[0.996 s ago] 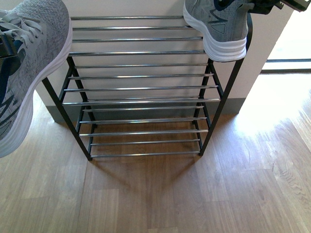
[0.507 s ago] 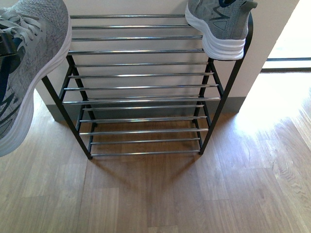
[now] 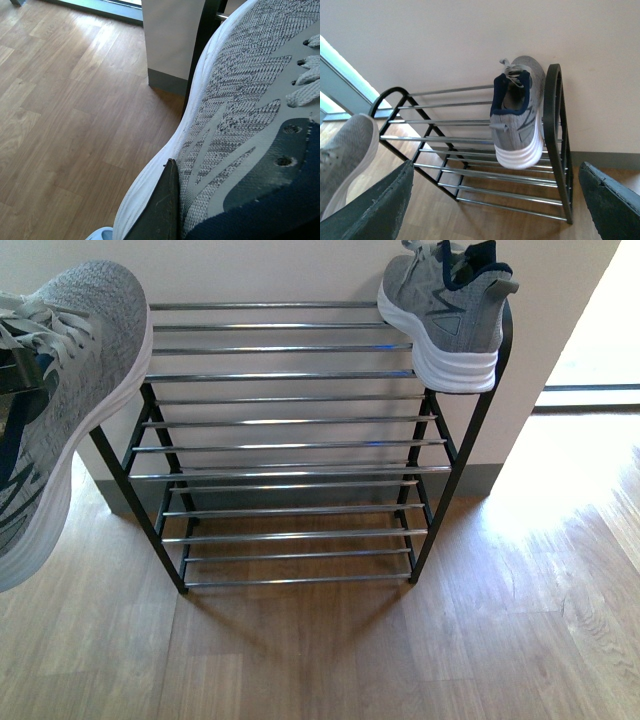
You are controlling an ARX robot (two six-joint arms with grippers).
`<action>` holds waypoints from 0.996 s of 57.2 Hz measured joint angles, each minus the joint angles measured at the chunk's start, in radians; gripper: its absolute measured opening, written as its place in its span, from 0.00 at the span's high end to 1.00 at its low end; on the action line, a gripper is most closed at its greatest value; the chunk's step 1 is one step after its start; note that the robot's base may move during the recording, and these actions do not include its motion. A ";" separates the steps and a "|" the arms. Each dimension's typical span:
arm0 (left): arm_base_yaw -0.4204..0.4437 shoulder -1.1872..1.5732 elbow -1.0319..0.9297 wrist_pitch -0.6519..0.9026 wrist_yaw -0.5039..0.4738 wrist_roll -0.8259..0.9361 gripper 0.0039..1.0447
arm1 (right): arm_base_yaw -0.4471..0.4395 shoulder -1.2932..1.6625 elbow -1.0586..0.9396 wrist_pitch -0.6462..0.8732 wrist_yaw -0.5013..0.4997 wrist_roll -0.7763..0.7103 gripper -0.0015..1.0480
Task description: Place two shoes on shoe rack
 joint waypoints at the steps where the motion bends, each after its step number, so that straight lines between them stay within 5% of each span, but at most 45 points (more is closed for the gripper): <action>1: 0.000 0.000 0.000 0.000 0.000 0.000 0.99 | -0.023 -0.034 -0.033 0.002 -0.015 -0.004 0.09; 15: 0.000 0.000 0.000 0.000 0.000 0.000 0.99 | -0.185 -0.208 -0.252 0.174 -0.113 0.000 0.09; 24: 0.000 0.000 0.000 0.000 0.000 0.000 0.99 | -0.195 -0.214 -0.269 0.204 -0.088 -0.002 0.10; 34: 0.000 0.000 0.000 0.000 -0.001 0.000 0.99 | -0.096 -0.316 -0.377 0.280 0.202 -0.111 0.35; 57: 0.000 0.000 0.000 0.000 0.000 0.000 0.99 | 0.088 -0.532 -0.513 0.198 0.389 -0.153 0.92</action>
